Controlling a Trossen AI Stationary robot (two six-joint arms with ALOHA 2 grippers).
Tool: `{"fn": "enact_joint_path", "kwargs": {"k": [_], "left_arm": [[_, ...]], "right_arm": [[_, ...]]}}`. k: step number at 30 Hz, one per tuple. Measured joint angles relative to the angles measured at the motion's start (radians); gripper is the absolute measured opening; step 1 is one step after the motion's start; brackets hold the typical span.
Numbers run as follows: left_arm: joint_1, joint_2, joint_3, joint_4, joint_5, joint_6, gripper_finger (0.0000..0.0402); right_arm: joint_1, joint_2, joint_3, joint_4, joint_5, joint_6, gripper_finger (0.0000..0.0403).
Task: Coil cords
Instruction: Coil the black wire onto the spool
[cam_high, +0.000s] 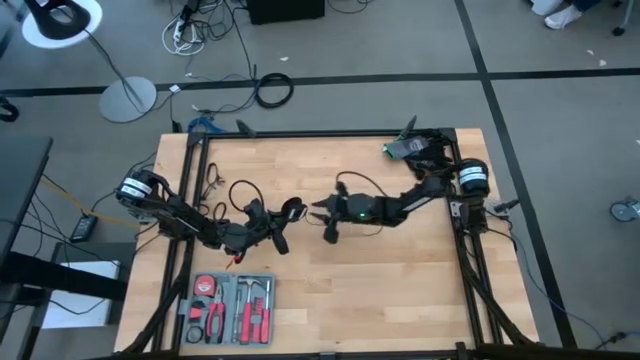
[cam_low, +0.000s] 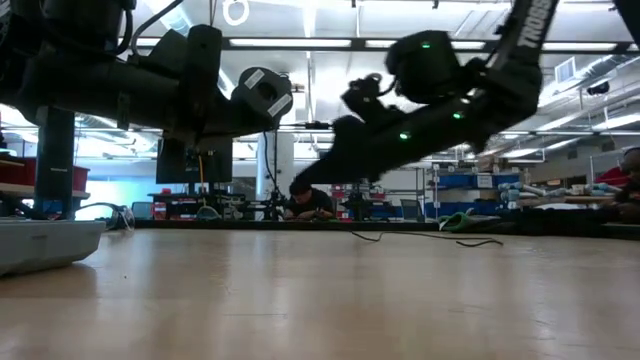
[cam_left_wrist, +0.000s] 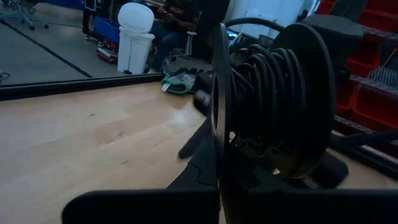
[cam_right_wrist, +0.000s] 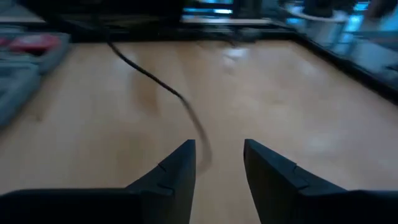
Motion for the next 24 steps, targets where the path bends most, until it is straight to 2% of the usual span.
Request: {"fn": "enact_joint_path", "kwargs": {"k": [3, 5, 13, 16, 20, 24], "left_arm": [[0.000, 0.000, 0.000, 0.015, 0.000, 0.002, 0.0000], [0.000, 0.000, 0.000, 0.026, 0.001, 0.005, 0.0000], [0.000, 0.000, 0.000, 0.039, 0.006, 0.028, 0.0000], [0.000, 0.000, 0.000, 0.040, 0.007, 0.029, 0.0000], [0.000, 0.000, 0.000, 0.031, 0.006, 0.029, 0.0000], [0.000, 0.000, 0.000, 0.004, 0.006, 0.032, 0.0000]], "right_arm": [[-0.016, 0.040, 0.073, -0.075, -0.098, 0.003, 0.0138], [-0.024, 0.059, 0.112, -0.139, -0.127, 0.016, 0.0138], [-0.039, 0.067, 0.146, -0.209, -0.126, 0.080, 0.0119], [-0.046, 0.067, 0.146, -0.234, -0.125, 0.125, 0.0093], [-0.052, 0.067, 0.145, -0.277, -0.121, 0.148, 0.0019], [-0.052, 0.031, 0.145, -0.341, -0.121, 0.195, 0.0006]]}}
